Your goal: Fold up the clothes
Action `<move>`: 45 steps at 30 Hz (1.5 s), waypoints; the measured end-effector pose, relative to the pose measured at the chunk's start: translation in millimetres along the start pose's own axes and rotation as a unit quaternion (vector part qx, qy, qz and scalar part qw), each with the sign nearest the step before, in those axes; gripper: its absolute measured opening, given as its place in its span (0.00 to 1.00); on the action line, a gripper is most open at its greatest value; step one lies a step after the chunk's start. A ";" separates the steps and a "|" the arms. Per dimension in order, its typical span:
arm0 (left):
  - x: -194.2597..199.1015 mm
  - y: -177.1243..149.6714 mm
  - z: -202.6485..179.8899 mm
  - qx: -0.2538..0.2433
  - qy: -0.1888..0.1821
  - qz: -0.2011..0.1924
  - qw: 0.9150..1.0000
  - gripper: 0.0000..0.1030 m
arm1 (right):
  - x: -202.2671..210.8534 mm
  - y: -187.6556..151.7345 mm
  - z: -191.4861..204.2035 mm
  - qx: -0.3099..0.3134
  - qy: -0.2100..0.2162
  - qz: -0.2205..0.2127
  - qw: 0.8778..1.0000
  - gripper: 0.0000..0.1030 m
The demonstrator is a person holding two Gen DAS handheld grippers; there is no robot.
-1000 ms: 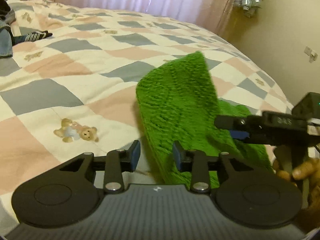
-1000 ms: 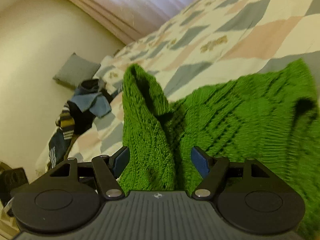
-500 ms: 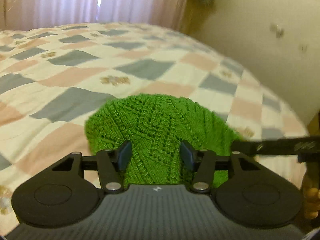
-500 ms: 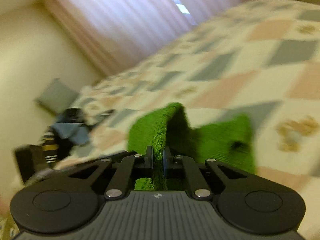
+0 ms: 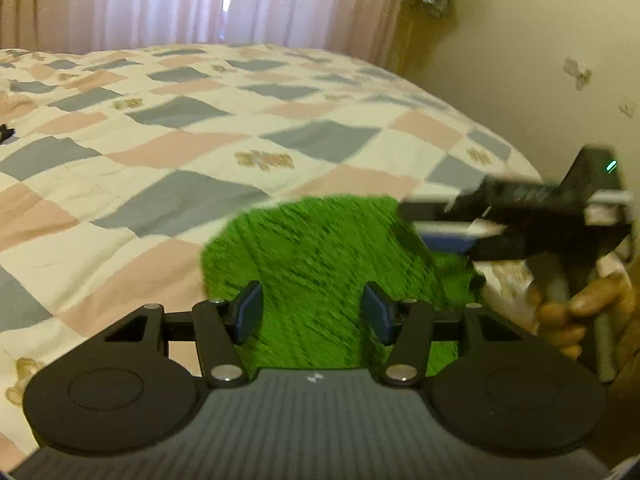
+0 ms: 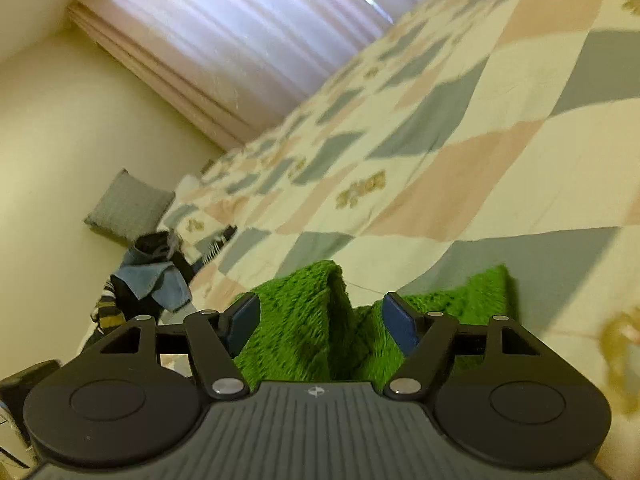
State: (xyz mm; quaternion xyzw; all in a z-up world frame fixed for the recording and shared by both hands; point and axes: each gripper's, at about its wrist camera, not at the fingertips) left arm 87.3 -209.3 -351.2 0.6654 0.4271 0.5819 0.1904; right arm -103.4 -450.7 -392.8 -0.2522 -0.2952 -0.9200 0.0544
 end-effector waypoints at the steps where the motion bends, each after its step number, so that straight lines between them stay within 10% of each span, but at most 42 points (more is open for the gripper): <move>1: 0.0 1.7 4.0 0.006 0.003 -0.001 1.000 0.49 | -11.6 -0.1 -2.7 -0.008 0.001 0.013 1.000 0.69; 3: -3.1 4.4 13.6 0.024 0.002 0.006 1.000 0.49 | -25.1 -4.8 -9.8 -0.028 0.010 0.035 0.999 0.68; 5: -5.4 6.5 19.9 0.035 0.000 0.011 0.999 0.48 | -26.2 -10.5 -6.6 -0.032 0.021 0.038 0.999 0.22; 6: -4.7 8.0 21.2 0.037 -0.005 0.010 0.999 0.46 | -22.1 -12.2 -2.5 -0.030 0.022 0.032 0.999 0.15; 15: -12.7 48.3 -22.7 -0.029 -0.042 -0.017 0.999 0.43 | 78.4 8.0 52.5 -0.014 -0.067 -0.066 0.995 0.12; 21: -84.6 33.9 -37.1 -0.078 0.016 0.060 0.995 0.40 | 35.1 5.6 -17.0 -0.080 -0.195 -0.019 0.977 0.11; 32: -77.1 26.6 -36.0 -0.099 0.027 0.047 0.994 0.26 | 46.8 -8.2 -11.1 -0.045 -0.176 -0.058 0.982 0.29; 41: -80.7 25.1 -46.5 -0.120 0.044 0.051 0.990 0.25 | 80.1 -84.6 -30.9 -0.125 -0.103 -0.025 0.986 0.32; 45: -82.0 24.2 -57.4 -0.140 0.056 0.056 0.987 0.25 | 78.2 -92.4 -25.1 -0.114 -0.094 -0.021 0.989 0.09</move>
Point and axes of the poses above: each gripper's, at about its wrist camera, not at the fingertips, and x roughly against the way its jaws point, z to its left, y to its top, and after that the axes turned 4 degrees about -y, right-handed
